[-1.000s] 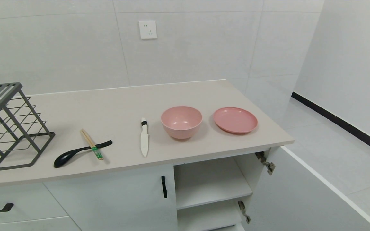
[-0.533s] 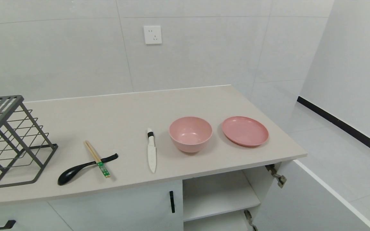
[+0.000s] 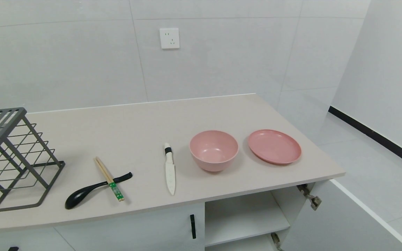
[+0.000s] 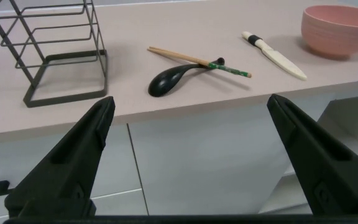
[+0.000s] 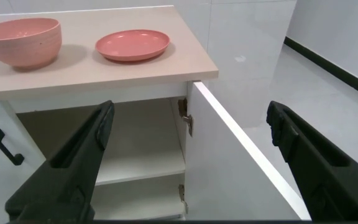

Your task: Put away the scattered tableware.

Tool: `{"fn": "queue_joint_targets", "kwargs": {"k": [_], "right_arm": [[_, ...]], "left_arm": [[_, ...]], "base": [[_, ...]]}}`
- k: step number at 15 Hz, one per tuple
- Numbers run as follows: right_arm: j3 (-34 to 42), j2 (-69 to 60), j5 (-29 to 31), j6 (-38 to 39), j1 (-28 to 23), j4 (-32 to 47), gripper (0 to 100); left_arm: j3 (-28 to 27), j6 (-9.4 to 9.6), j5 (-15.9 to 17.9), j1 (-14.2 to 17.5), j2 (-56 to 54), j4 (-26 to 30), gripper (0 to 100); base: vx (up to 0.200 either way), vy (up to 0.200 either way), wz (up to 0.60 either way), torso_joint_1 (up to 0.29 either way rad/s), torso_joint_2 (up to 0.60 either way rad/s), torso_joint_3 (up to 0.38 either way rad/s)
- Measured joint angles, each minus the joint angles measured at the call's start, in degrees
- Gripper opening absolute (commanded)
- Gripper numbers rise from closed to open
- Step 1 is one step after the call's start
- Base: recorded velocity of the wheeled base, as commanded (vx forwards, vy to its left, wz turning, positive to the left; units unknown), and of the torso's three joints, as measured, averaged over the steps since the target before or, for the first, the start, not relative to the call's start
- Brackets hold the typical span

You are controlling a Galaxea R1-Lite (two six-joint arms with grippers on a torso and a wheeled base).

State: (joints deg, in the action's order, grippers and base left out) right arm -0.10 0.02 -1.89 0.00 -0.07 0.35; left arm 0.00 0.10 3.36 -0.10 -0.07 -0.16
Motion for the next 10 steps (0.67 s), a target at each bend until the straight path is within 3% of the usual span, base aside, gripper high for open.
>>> {"fn": "queue_joint_targets", "kwargs": {"k": [1,5,10], "right_arm": [[0.00,0.00,-0.02,0.00,-0.02,0.00,100],[-0.01,0.00,-0.10,-0.05,-0.02,-0.04,100],[0.00,0.00,-0.18,-0.21,-0.02,-0.02,100]], "left_arm": [[0.00,0.04,-0.06,0.00,0.00,0.00,100],[0.00,0.94,0.05,0.00,0.00,-0.02,100],[0.00,0.52,0.07,0.00,0.00,0.06,100]], "base": [[0.200,0.000,0.00,-0.012,-0.01,0.012],[0.000,0.000,0.00,0.000,0.00,0.000],[0.000,0.000,0.00,0.000,0.00,0.000]]}}
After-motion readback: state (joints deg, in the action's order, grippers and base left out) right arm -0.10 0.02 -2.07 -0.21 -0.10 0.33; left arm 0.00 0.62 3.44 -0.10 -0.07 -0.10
